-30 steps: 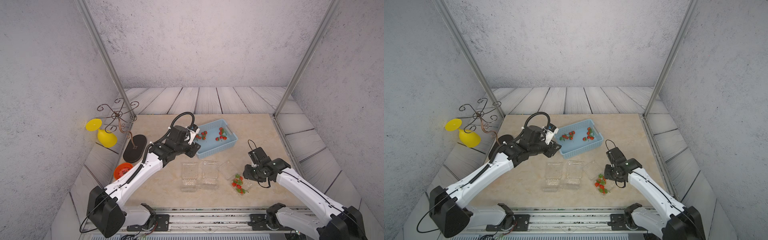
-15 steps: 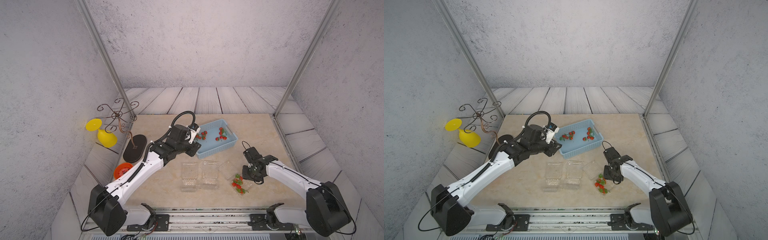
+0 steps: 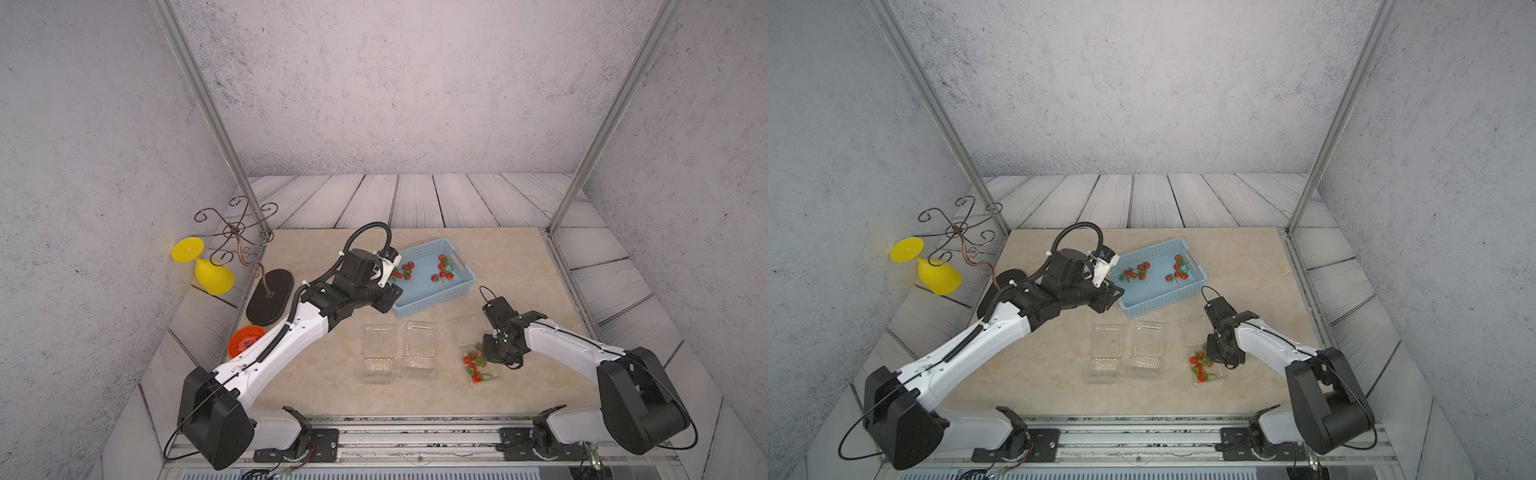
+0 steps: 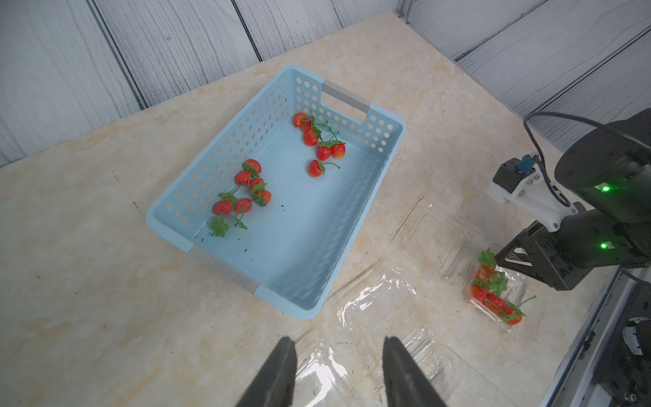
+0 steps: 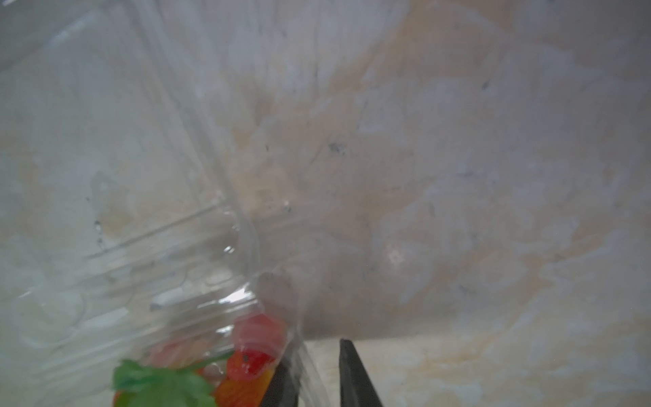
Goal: Pack strawberries into containers
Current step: Pick up the packing box from the center of the board.
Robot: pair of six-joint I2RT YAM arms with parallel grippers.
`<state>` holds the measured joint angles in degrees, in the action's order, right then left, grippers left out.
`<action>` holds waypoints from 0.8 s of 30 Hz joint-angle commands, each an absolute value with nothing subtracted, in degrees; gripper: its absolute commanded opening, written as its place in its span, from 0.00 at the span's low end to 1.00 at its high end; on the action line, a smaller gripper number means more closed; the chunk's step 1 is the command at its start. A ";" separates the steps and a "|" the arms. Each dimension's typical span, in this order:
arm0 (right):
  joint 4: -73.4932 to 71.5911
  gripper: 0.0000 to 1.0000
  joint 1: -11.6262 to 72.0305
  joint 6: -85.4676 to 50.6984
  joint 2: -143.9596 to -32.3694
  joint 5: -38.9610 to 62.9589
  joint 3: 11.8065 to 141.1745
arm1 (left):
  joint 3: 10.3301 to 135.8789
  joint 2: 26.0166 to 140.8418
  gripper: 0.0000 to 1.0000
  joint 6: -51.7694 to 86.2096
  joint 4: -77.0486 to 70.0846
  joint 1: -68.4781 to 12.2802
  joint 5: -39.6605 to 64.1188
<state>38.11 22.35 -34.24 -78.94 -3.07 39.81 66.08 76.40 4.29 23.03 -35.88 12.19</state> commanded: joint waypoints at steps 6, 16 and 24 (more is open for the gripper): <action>39.45 0.13 21.23 -32.69 -74.93 -5.45 41.50 | 68.29 79.94 0.44 6.24 20.87 -36.29 16.03; 40.96 0.10 21.24 -30.63 -70.81 -6.37 44.55 | 65.45 83.34 0.44 12.73 17.48 -39.95 22.14; 39.89 0.09 21.22 -30.33 -68.10 -5.36 43.60 | 63.79 87.98 0.44 18.32 12.55 -43.15 26.27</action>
<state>39.18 21.41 -31.00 -70.24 -4.93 43.68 64.60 86.65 14.87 15.81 -42.68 23.35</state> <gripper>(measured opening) 0.092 0.444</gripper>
